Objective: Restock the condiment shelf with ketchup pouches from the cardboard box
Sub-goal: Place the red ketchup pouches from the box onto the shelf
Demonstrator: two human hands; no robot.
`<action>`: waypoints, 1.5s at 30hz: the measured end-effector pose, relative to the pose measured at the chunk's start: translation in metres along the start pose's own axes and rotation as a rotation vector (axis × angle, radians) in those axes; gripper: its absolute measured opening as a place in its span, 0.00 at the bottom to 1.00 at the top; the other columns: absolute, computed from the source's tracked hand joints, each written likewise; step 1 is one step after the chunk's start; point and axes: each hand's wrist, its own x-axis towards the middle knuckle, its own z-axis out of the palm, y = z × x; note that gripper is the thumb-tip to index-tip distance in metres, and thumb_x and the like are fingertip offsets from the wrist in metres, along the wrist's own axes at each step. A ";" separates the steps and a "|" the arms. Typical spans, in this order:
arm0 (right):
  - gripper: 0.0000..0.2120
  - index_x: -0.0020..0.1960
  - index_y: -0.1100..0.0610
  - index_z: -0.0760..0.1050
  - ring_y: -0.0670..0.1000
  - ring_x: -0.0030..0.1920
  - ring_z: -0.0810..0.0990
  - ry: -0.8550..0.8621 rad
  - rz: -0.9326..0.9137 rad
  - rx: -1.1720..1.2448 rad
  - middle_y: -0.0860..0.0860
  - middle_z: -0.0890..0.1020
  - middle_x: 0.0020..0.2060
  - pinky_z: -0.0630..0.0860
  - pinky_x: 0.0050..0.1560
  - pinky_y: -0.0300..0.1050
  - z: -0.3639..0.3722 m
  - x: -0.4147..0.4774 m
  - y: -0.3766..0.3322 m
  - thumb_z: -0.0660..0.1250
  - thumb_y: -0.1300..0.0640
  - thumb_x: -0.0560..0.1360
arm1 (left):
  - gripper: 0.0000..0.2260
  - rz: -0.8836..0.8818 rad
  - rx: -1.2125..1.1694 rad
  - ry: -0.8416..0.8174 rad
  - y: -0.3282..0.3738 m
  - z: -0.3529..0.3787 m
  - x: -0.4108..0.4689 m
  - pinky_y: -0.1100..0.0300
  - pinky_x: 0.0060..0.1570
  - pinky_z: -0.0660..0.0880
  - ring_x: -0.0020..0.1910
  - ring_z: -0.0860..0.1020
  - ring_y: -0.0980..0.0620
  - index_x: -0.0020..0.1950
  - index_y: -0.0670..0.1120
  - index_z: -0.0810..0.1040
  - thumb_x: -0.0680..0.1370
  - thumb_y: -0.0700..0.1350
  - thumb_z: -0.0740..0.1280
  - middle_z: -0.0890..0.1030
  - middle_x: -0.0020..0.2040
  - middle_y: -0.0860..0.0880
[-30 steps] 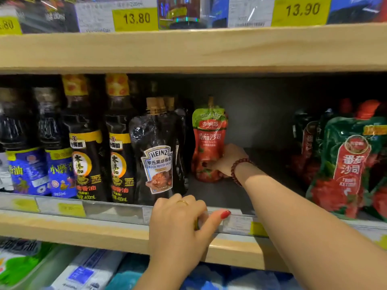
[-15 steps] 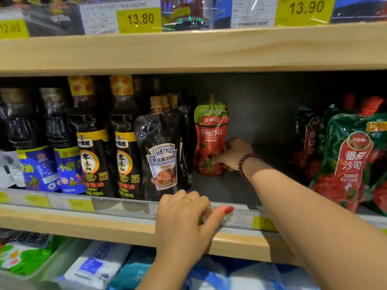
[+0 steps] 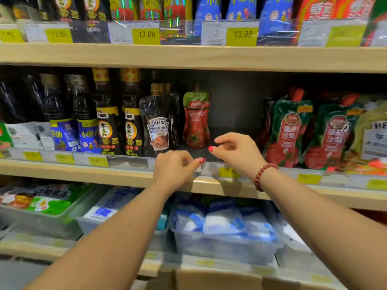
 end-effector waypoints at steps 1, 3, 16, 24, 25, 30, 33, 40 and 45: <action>0.11 0.49 0.52 0.77 0.45 0.40 0.81 -0.011 0.000 0.019 0.50 0.82 0.38 0.78 0.44 0.40 0.000 -0.015 -0.003 0.74 0.52 0.68 | 0.14 -0.035 -0.074 -0.013 0.005 -0.004 -0.001 0.54 0.47 0.72 0.41 0.78 0.53 0.35 0.52 0.79 0.74 0.59 0.66 0.80 0.34 0.56; 0.12 0.51 0.57 0.78 0.48 0.38 0.80 -0.043 0.033 0.087 0.53 0.82 0.37 0.79 0.44 0.40 0.003 -0.044 -0.006 0.73 0.57 0.69 | 0.07 -0.063 -0.146 0.022 0.015 -0.010 -0.010 0.54 0.48 0.74 0.44 0.79 0.53 0.38 0.52 0.80 0.74 0.53 0.68 0.81 0.38 0.55; 0.08 0.47 0.64 0.79 0.44 0.32 0.67 -0.454 0.305 0.097 0.51 0.76 0.36 0.65 0.36 0.32 0.075 -0.227 0.127 0.63 0.71 0.72 | 0.10 -0.211 0.007 -0.401 -0.047 0.024 -0.225 0.58 0.58 0.67 0.60 0.73 0.44 0.49 0.49 0.84 0.69 0.42 0.73 0.77 0.58 0.43; 0.17 0.58 0.53 0.77 0.47 0.49 0.74 -0.691 0.423 -0.353 0.51 0.78 0.50 0.66 0.46 0.34 0.103 -0.274 0.217 0.71 0.56 0.69 | 0.19 -0.362 0.084 -0.256 -0.056 0.051 -0.279 0.56 0.49 0.74 0.56 0.77 0.49 0.62 0.58 0.77 0.72 0.46 0.68 0.79 0.60 0.52; 0.22 0.62 0.52 0.75 0.49 0.56 0.74 -0.711 0.449 -0.381 0.52 0.76 0.55 0.67 0.52 0.35 0.106 -0.276 0.223 0.71 0.53 0.68 | 0.19 -0.359 0.066 -0.242 -0.055 0.053 -0.281 0.56 0.50 0.74 0.56 0.77 0.49 0.62 0.57 0.77 0.72 0.45 0.68 0.79 0.60 0.51; 0.33 0.67 0.44 0.67 0.55 0.65 0.66 -0.745 0.627 -0.389 0.53 0.66 0.62 0.65 0.67 0.48 0.118 -0.277 0.240 0.73 0.45 0.64 | 0.20 -0.385 0.018 -0.168 -0.051 0.057 -0.287 0.56 0.47 0.76 0.49 0.79 0.47 0.63 0.55 0.77 0.72 0.41 0.68 0.82 0.54 0.49; 0.36 0.68 0.42 0.65 0.57 0.64 0.68 -0.686 0.754 -0.362 0.55 0.67 0.64 0.68 0.65 0.50 0.128 -0.268 0.244 0.73 0.41 0.63 | 0.19 -0.391 0.016 -0.153 -0.050 0.058 -0.286 0.57 0.44 0.75 0.47 0.79 0.49 0.62 0.55 0.77 0.73 0.42 0.68 0.82 0.52 0.49; 0.34 0.58 0.51 0.63 0.54 0.52 0.75 -0.569 0.872 -0.344 0.55 0.72 0.56 0.76 0.51 0.48 0.141 -0.257 0.247 0.78 0.51 0.60 | 0.18 -0.407 -0.009 -0.137 -0.051 0.058 -0.288 0.57 0.45 0.76 0.48 0.80 0.51 0.62 0.56 0.77 0.73 0.43 0.68 0.82 0.52 0.51; 0.22 0.42 0.47 0.67 0.49 0.42 0.72 -0.471 0.643 -0.303 0.53 0.70 0.50 0.71 0.37 0.38 0.132 -0.260 0.239 0.77 0.57 0.57 | 0.17 -0.407 0.004 -0.162 -0.051 0.058 -0.287 0.57 0.47 0.75 0.50 0.79 0.51 0.62 0.56 0.77 0.74 0.44 0.67 0.82 0.53 0.51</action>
